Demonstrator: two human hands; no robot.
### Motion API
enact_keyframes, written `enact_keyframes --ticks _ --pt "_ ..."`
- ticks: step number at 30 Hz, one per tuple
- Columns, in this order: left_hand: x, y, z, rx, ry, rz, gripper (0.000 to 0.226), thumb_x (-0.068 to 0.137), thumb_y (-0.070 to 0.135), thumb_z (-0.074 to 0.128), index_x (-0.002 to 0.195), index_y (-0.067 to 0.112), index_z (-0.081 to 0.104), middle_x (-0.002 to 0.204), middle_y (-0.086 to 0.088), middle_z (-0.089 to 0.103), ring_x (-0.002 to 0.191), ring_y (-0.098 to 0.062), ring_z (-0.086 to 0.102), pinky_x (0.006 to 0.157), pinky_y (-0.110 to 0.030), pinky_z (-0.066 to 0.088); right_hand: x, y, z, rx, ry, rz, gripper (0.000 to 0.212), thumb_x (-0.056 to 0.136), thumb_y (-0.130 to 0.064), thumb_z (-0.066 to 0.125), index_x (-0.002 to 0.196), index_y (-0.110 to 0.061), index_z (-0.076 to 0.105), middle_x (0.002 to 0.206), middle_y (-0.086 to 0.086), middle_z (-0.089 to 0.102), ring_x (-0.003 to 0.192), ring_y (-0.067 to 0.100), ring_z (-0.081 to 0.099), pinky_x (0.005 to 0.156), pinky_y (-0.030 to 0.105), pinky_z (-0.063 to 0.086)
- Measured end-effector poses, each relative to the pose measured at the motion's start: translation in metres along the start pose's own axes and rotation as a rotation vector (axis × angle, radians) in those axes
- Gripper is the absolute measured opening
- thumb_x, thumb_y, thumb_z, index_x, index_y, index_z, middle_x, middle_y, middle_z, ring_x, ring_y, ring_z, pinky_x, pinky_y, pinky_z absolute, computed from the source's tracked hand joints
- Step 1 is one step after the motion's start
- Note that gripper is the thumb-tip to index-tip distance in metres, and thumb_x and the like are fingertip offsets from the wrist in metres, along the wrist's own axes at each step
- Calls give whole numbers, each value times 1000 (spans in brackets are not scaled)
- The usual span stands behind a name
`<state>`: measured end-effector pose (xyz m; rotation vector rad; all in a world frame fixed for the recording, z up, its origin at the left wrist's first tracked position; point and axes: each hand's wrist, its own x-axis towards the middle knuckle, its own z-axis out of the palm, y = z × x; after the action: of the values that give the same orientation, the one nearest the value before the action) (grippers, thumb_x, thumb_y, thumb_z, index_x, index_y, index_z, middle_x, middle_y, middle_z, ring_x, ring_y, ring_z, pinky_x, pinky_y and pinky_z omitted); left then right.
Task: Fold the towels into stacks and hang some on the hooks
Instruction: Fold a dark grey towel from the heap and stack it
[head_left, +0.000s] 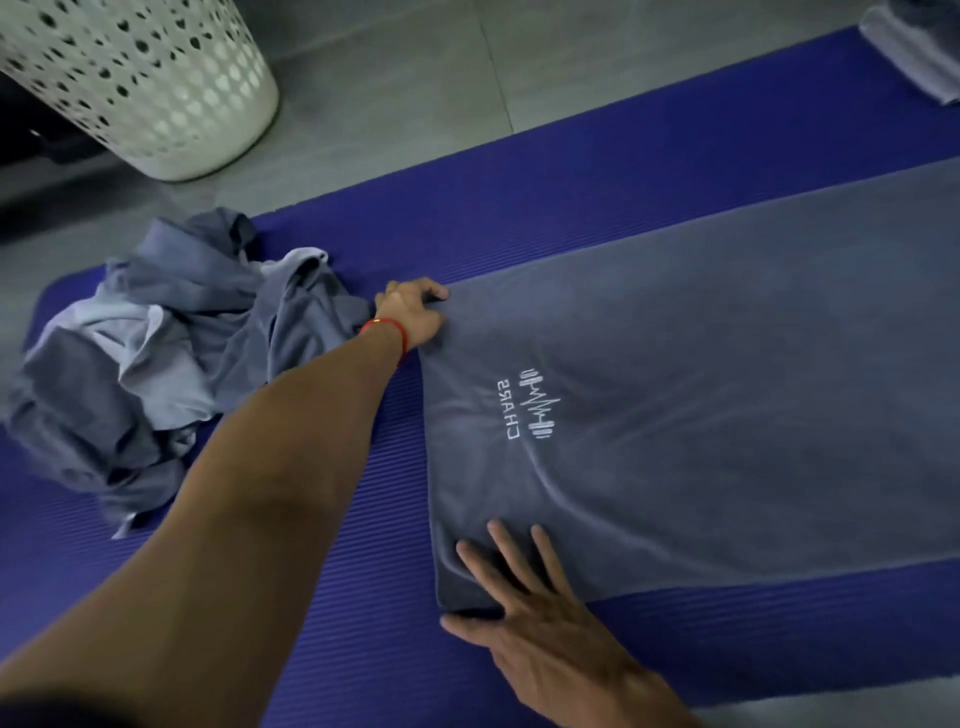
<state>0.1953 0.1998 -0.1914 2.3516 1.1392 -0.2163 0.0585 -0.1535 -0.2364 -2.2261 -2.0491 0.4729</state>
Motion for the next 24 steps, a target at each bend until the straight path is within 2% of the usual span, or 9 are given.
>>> enact_keyframes --ticks 2,5,9,11,13,16,19,22,24 --pt "4 -4 -1 -140 11 7 28 80 16 64 97 36 72 126 -5 67 122 -24 60 110 -33 45 -2 5 4 31 -10 -6 60 82 -37 53 139 -54 49 166 1 30 153 40 21 114 67 25" --pt "0 -2 -3 -224 -31 33 45 88 -7 49 121 14 72 130 -3 66 124 -17 58 108 -21 40 -2 6 3 95 -6 33 58 90 -42 44 148 -39 46 164 -7 33 154 34 23 118 67 26" --pt "3 -10 -4 -240 -24 9 54 86 -15 45 123 15 72 132 -5 66 126 -19 58 111 -24 40 -3 5 2 141 95 63 58 98 -41 40 154 -27 39 164 -11 31 157 24 17 122 59 15" --pt "1 -9 -6 -278 16 4 55 86 -15 43 118 17 75 126 -7 69 117 -21 63 108 -27 46 -3 7 -4 389 221 107 54 103 -35 38 155 -24 36 163 -13 32 155 10 16 122 46 9" --pt "-3 -6 -10 -347 56 38 53 87 -17 45 112 18 76 118 -10 72 108 -23 68 101 -32 53 -2 13 -21 743 382 267 40 103 -29 47 141 -23 56 142 -15 56 134 -6 43 115 34 34" --pt "-11 5 -14 -428 -15 89 47 87 -24 48 115 5 72 109 -21 73 88 -20 74 83 -31 61 -13 37 -48 1072 678 717 11 95 -31 67 103 -27 74 95 -15 73 76 -2 67 73 23 57" --pt "-13 17 -24 -157 60 252 36 87 -15 60 112 7 75 110 -14 74 83 -13 70 79 -17 56 -34 68 -63 1146 885 1000 14 85 -21 81 87 -27 70 78 -13 71 72 3 68 66 21 54" --pt "-12 41 -38 113 125 445 30 86 -4 67 108 12 79 113 -3 73 99 -17 67 90 -22 48 -63 100 -80 1184 1028 1097 23 85 -16 81 93 -26 62 83 -12 66 77 2 64 69 16 51" --pt "-12 69 -40 190 166 532 23 85 1 71 103 13 80 108 -4 75 97 -20 69 88 -25 49 -85 123 -85 1204 1118 1127 30 85 -18 82 104 -28 60 85 -4 62 74 3 58 73 23 53"
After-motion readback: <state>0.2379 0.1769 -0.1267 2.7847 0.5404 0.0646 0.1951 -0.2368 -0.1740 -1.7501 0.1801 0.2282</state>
